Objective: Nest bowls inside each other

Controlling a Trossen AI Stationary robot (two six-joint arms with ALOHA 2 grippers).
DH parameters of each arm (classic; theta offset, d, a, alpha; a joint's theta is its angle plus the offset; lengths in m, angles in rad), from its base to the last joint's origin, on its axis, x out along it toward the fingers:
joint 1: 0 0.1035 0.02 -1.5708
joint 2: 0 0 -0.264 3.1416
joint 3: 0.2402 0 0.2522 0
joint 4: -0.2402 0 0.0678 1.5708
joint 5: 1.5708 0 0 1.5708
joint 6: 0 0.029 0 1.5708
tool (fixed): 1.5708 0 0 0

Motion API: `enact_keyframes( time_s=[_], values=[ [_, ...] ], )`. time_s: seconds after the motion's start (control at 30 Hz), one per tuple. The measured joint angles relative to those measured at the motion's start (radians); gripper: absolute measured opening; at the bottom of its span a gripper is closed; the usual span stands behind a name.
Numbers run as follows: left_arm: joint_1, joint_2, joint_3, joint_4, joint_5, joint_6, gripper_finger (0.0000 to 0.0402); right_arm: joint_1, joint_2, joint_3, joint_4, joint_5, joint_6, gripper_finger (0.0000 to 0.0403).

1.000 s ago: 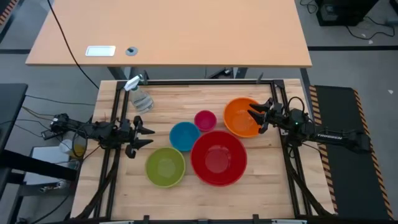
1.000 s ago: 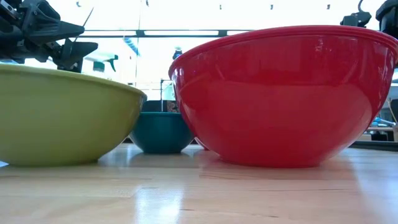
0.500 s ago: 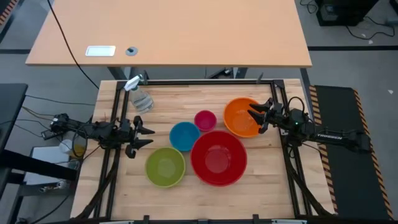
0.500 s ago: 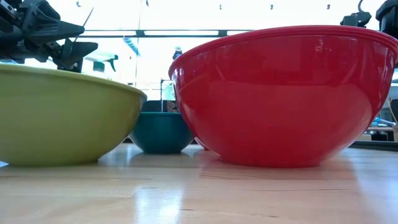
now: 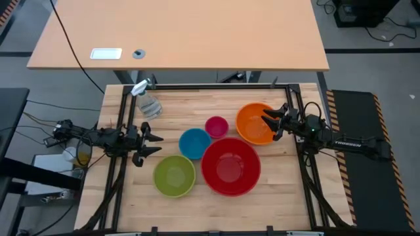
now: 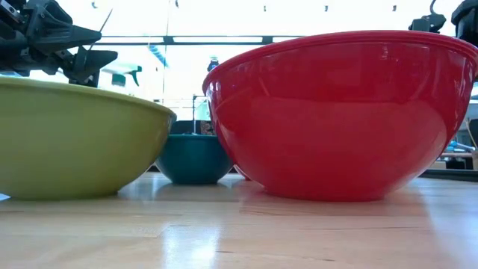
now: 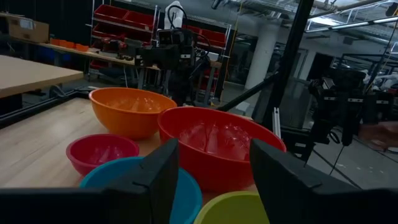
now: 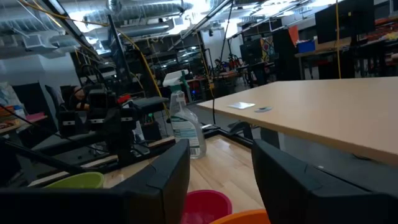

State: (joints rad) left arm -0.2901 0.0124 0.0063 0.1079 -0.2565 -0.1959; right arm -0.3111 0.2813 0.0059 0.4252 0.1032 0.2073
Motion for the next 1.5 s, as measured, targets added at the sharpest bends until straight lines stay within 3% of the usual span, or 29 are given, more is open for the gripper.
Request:
enact_keyframes(
  time_s=[0.27, 0.5, 0.73, 0.87, 0.97, 1.13, 1.23, 1.5],
  values=[
    [0.000, 0.000, 0.000, -0.001, 0.000, -0.131, 0.0199, 0.000, 0.000, 0.000, 0.008, 0.015, -0.015, 0.0180],
    [0.000, 0.000, 0.000, 0.000, 0.000, -0.135, 0.0199, -0.003, 0.007, 0.000, 0.224, 0.056, -0.200, 0.0180],
    [0.000, 0.000, 0.001, 0.135, 0.003, -0.102, 0.0199, -0.003, 0.007, 0.000, 0.298, 0.016, -0.031, 0.0180],
    [0.029, 0.033, 0.048, 0.133, -0.055, -0.099, 0.0191, -0.003, 0.017, 0.034, 0.286, 0.014, -0.069, 0.0179],
    [0.060, 0.102, 0.116, 0.140, -0.065, -0.145, 0.0177, -0.003, 0.051, 0.144, 0.128, 0.009, -0.132, 0.0173],
    [0.076, 0.245, 0.254, 0.048, -0.063, -0.189, 0.0158, -0.038, 0.210, 0.439, -0.444, 0.157, -0.085, 0.0156],
    [0.076, 0.318, 0.322, 0.005, -0.065, -0.128, 0.0156, -0.085, 0.354, 0.613, -0.727, 0.208, -0.023, 0.0153],
    [0.091, 0.454, 0.339, 0.090, -0.235, -0.029, 0.0156, -0.253, 0.751, 0.947, -1.099, 0.008, -0.216, 0.0156]
  ],
)
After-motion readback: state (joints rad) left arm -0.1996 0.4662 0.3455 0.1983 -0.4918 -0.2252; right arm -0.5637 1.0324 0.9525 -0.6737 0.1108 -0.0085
